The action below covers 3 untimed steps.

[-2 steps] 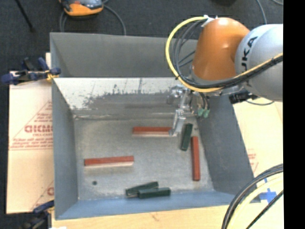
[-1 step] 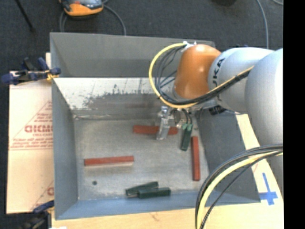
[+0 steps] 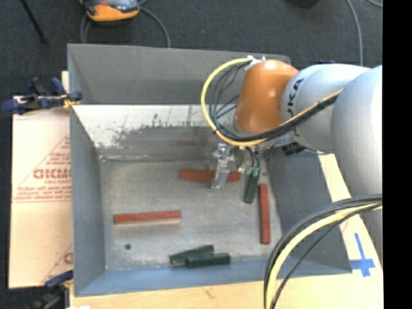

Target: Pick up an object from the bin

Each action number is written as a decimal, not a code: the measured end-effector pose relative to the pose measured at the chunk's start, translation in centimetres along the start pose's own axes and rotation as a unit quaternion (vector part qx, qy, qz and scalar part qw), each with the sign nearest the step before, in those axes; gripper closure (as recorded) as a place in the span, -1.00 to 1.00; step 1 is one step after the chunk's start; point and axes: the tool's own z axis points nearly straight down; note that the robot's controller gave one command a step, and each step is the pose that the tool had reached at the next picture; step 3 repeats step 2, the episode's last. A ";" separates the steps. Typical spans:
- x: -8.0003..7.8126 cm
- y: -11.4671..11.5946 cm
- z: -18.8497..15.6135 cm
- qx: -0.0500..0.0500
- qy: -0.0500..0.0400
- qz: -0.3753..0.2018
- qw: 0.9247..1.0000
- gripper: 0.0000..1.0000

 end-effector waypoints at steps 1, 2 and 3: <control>0.9 -0.2 -4.7 0.000 0.004 -0.018 1.000 1.00; 2.9 -0.6 -12.4 -0.001 0.002 0.008 1.000 1.00; 2.9 -0.6 -12.4 -0.001 0.002 0.008 1.000 1.00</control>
Offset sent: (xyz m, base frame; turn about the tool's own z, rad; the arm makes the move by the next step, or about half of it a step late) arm -0.0369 -0.0038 0.1423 0.0363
